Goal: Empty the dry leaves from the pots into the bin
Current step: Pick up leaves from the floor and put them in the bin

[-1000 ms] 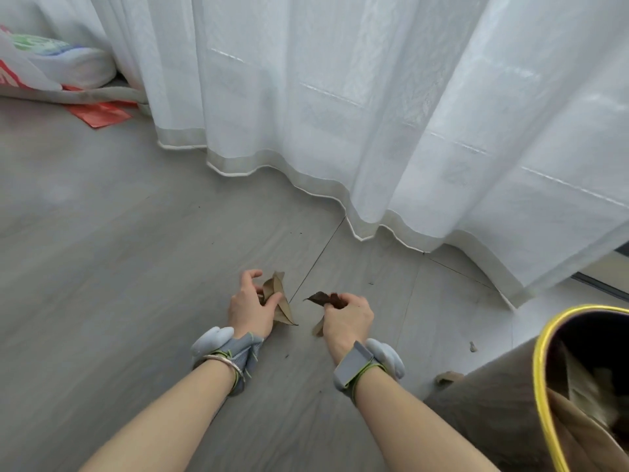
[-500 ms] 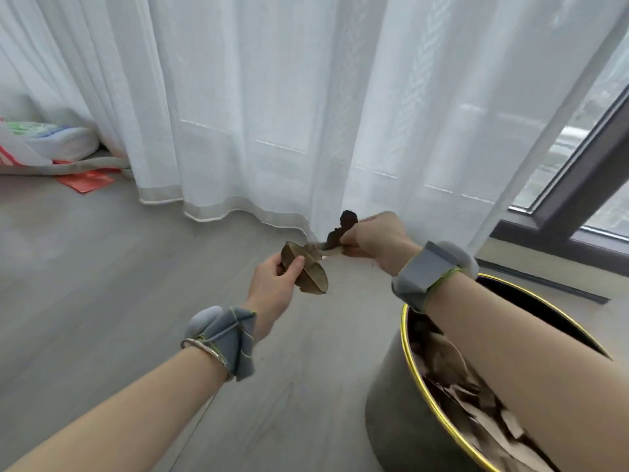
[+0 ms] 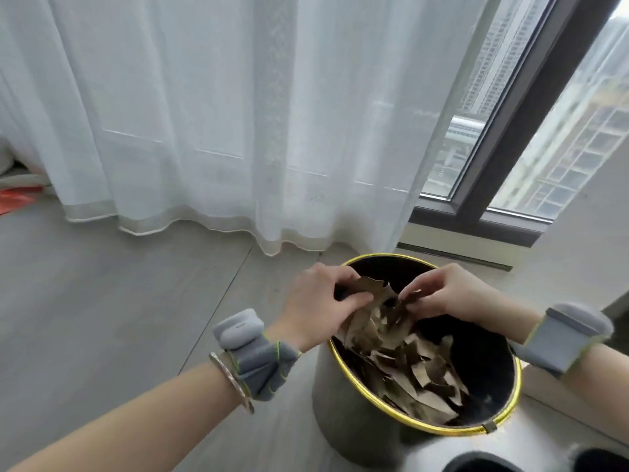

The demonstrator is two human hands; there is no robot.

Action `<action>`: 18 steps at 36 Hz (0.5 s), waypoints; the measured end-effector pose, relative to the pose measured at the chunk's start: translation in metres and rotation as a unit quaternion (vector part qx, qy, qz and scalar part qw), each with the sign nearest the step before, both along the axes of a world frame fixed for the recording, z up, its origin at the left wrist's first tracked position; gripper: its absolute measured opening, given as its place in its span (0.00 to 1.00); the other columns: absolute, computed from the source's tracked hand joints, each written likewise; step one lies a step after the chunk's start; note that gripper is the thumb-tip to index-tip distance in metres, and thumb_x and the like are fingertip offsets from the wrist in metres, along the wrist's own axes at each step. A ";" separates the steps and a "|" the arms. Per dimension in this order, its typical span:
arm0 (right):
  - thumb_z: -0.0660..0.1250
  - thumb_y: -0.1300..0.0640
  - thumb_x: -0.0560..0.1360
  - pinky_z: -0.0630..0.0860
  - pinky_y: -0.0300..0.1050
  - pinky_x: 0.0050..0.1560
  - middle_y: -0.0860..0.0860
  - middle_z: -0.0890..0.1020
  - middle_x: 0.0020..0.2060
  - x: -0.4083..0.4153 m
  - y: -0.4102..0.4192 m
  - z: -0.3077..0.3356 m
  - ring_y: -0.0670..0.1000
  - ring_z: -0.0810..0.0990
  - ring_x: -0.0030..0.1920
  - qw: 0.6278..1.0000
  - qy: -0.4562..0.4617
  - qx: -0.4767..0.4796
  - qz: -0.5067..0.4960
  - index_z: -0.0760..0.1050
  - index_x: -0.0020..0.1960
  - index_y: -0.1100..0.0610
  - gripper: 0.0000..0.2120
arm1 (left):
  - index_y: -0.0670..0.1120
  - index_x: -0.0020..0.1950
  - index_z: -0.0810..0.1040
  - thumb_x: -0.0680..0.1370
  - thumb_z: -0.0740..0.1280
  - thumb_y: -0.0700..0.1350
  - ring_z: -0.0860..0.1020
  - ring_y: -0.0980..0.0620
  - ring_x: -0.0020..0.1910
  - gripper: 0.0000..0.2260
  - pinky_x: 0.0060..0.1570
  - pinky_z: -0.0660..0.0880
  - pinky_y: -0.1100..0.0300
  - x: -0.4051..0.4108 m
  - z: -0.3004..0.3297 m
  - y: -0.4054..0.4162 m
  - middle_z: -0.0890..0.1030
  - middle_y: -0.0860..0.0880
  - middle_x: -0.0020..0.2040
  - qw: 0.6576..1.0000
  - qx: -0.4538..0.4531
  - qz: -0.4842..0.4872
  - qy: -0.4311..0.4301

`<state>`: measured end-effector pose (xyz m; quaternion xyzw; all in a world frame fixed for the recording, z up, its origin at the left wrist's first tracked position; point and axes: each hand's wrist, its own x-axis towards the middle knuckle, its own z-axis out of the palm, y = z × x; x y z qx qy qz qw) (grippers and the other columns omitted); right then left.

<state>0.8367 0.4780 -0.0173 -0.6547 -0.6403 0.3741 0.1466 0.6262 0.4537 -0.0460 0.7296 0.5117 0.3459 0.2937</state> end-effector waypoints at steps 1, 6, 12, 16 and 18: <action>0.71 0.68 0.70 0.79 0.36 0.44 0.54 0.85 0.42 0.002 0.000 -0.002 0.49 0.84 0.41 1.000 -0.021 0.008 0.012 0.83 0.45 0.56 0.09 | 0.52 0.50 0.82 0.74 0.70 0.53 0.74 0.57 0.52 0.08 0.52 0.68 0.67 0.000 -0.002 0.001 0.78 0.57 0.46 1.000 0.011 0.008 0.028; 0.69 0.69 0.70 0.77 0.34 0.48 0.50 0.84 0.44 0.018 -0.001 -0.010 0.49 0.82 0.48 0.983 -0.132 0.125 0.018 0.83 0.48 0.52 0.14 | 0.55 0.61 0.76 0.72 0.71 0.51 0.66 0.58 0.64 0.18 0.62 0.61 0.66 0.004 -0.013 0.007 0.73 0.58 0.62 0.996 0.030 0.016 0.079; 0.65 0.65 0.74 0.69 0.42 0.59 0.47 0.76 0.57 0.028 -0.001 -0.013 0.50 0.72 0.61 0.937 -0.260 0.231 0.018 0.80 0.57 0.52 0.15 | 0.49 0.69 0.68 0.74 0.67 0.45 0.75 0.48 0.61 0.23 0.64 0.71 0.51 -0.007 -0.020 0.013 0.76 0.49 0.62 0.989 -0.084 0.072 0.100; 0.63 0.69 0.73 0.68 0.41 0.59 0.47 0.78 0.57 0.033 0.005 -0.019 0.49 0.72 0.60 0.938 -0.252 0.237 0.030 0.81 0.55 0.53 0.17 | 0.49 0.53 0.79 0.75 0.64 0.43 0.80 0.46 0.51 0.09 0.54 0.77 0.52 -0.013 -0.019 0.013 0.83 0.48 0.48 0.985 -0.094 0.080 0.125; 0.62 0.71 0.72 0.70 0.42 0.57 0.46 0.79 0.55 0.032 0.009 -0.022 0.50 0.73 0.58 0.937 -0.243 0.248 0.028 0.81 0.53 0.54 0.18 | 0.48 0.49 0.80 0.74 0.63 0.43 0.81 0.45 0.46 0.08 0.51 0.78 0.50 -0.017 -0.019 0.014 0.83 0.48 0.43 0.985 -0.088 0.088 0.119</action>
